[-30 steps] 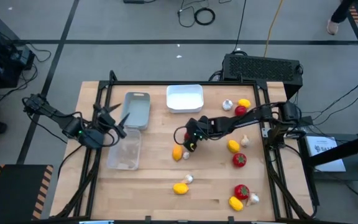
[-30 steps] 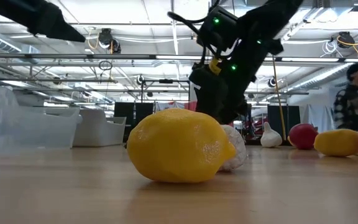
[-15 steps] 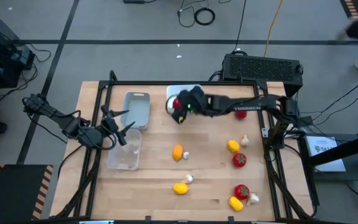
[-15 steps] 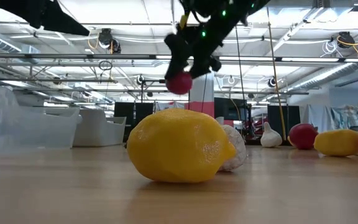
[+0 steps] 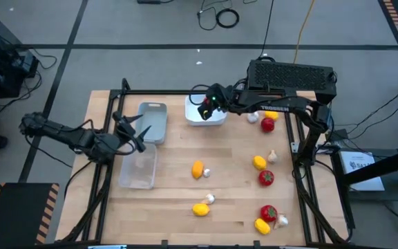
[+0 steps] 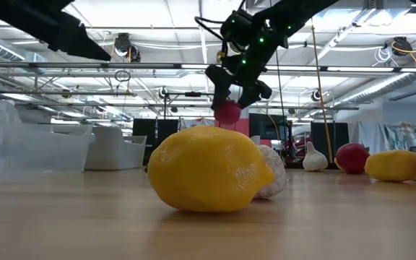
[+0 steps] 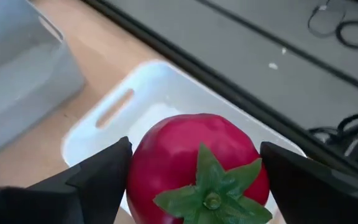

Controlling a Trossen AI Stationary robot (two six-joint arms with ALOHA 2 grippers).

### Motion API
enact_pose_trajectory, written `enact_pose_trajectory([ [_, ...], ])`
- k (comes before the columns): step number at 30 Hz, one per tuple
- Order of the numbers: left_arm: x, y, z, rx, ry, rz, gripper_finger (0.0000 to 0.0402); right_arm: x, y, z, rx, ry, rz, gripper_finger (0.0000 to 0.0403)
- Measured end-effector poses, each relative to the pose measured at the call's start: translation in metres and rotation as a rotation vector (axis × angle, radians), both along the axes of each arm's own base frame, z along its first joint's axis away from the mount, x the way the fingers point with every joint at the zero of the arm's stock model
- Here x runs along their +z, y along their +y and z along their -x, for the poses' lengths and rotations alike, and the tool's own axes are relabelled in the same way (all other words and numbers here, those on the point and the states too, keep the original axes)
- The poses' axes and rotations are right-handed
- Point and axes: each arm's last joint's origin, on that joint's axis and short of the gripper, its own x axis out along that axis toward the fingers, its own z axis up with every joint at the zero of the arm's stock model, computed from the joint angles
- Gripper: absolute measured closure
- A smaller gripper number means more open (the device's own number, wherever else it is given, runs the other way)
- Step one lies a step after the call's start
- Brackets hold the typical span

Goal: Sort produce into baskets
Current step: Put the red tomato into the white bin

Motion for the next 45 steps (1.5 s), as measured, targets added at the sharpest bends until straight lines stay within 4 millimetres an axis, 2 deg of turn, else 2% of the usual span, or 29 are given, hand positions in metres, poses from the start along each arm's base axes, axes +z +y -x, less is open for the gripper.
enact_pose_trajectory([
  [6,0.006,-0.001,-0.004,-0.070,-0.043,0.012,0.0137,-0.003,-0.003,0.005,-0.009,0.029,-0.043,0.0027],
  [13,0.007,-0.002,-0.004,-0.103,-0.033,0.002,0.0137,-0.004,-0.003,0.005,0.013,0.028,-0.065,0.0023],
  [17,0.007,-0.002,-0.004,-0.104,-0.028,-0.004,0.0137,0.006,0.002,0.009,0.101,0.024,-0.167,0.0023],
  [22,0.004,-0.001,-0.002,-0.086,0.023,-0.038,0.0137,0.024,0.015,0.019,0.134,0.164,-0.302,0.0023],
  [26,0.008,0.003,0.007,-0.002,-0.011,-0.054,0.0137,0.031,0.038,0.028,0.122,0.315,-0.399,0.0023],
  [32,0.012,0.006,0.018,-0.020,-0.052,-0.032,0.0137,0.027,0.086,0.041,0.097,0.543,-0.523,0.0023],
  [40,0.012,0.005,0.018,-0.058,-0.066,-0.004,0.0137,0.029,0.151,0.055,-0.052,0.716,-0.687,0.0023],
  [45,0.012,0.005,0.018,-0.057,-0.066,-0.003,0.0137,0.025,0.191,0.059,-0.073,0.742,-0.690,0.0023],
])
